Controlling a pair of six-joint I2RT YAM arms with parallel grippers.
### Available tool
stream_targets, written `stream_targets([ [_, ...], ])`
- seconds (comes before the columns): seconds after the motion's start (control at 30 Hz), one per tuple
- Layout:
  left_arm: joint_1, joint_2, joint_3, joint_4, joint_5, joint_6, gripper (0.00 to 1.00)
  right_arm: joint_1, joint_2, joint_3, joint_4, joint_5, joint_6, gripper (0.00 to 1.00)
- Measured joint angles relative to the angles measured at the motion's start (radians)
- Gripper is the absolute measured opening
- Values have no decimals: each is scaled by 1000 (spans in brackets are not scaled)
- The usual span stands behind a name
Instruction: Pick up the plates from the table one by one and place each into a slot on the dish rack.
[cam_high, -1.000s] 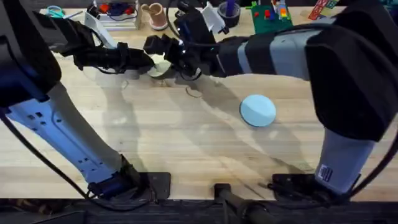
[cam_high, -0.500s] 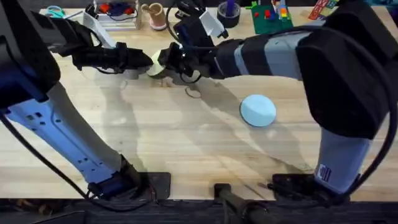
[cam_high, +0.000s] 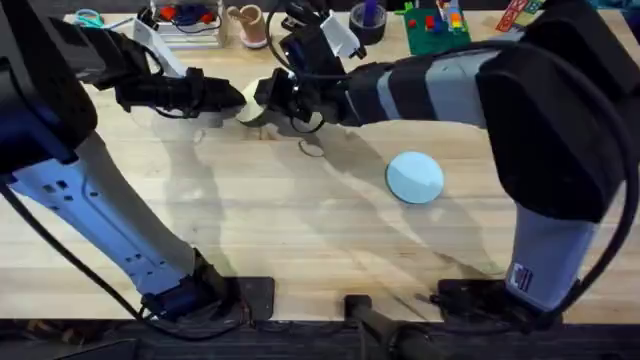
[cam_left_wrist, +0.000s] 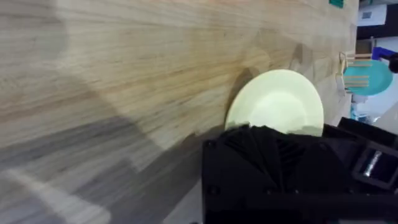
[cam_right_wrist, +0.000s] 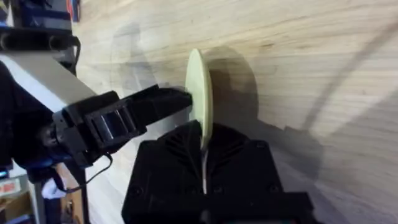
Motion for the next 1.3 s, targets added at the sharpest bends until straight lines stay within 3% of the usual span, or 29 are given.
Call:
stream_targets([
  [0.17,-7,-2,3,-23,-12,-1,41,-13,-31,4,-71,-11,-63,29],
  [0.3,-14,-41,3,-54,-73,0,41,-41,-82,4,-142,-9,-128,29],
  [0.57,-15,-288,3,-140,-146,12,41,-100,-236,4,-240,22,-270,29],
  [0.7,-39,-404,3,-198,-199,16,41,-118,-317,4,-334,24,-332,29],
  [0.97,-179,-617,3,-263,-355,-2,40,-176,-477,4,-552,24,-459,29],
  [1.3,-425,-789,3,-285,-554,-102,40,-311,-695,4,-861,24,-646,29],
])
